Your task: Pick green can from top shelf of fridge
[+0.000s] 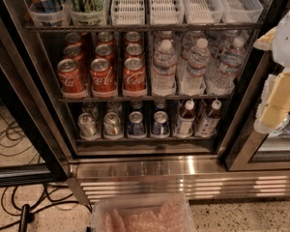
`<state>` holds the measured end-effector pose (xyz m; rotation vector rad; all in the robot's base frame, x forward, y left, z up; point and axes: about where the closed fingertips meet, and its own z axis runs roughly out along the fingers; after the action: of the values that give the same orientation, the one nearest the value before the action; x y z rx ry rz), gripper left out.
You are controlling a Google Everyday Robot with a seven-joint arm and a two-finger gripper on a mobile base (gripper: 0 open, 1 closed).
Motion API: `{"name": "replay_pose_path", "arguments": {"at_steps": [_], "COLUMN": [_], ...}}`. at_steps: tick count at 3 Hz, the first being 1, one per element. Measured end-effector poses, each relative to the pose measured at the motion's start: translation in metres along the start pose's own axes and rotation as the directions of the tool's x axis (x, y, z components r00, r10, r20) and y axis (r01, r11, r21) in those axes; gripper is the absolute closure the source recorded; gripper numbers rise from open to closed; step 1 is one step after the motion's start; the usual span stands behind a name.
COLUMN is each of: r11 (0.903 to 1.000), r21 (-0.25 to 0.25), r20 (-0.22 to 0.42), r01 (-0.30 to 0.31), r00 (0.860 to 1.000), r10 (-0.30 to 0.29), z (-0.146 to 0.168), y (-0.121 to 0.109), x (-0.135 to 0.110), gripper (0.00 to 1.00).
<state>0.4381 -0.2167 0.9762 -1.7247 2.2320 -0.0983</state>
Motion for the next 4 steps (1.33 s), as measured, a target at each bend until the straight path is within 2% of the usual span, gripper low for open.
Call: {"name": "replay_pose_path", "arguments": {"at_steps": [1,2,3,4], "r11": [1.0,0.9995,0.9978,0.9978], "r21": [0.0,0.03,0.064,0.064], "r20": [0.0,0.038,0.113,0.113], "r01": [0.0,-0.01,-0.018,-0.018], "r00": [1.0,0.999,0.994,0.994], "r10": [0.0,0.009,0.011,0.011], "z": [0.0,0.003,0.006,0.006], "y": [0.0,-0.003,-0.008,-0.008], "x": [0.0,-0.011,-0.036,-0.036], "gripper": [0.0,0.0,0.0,0.0]}}
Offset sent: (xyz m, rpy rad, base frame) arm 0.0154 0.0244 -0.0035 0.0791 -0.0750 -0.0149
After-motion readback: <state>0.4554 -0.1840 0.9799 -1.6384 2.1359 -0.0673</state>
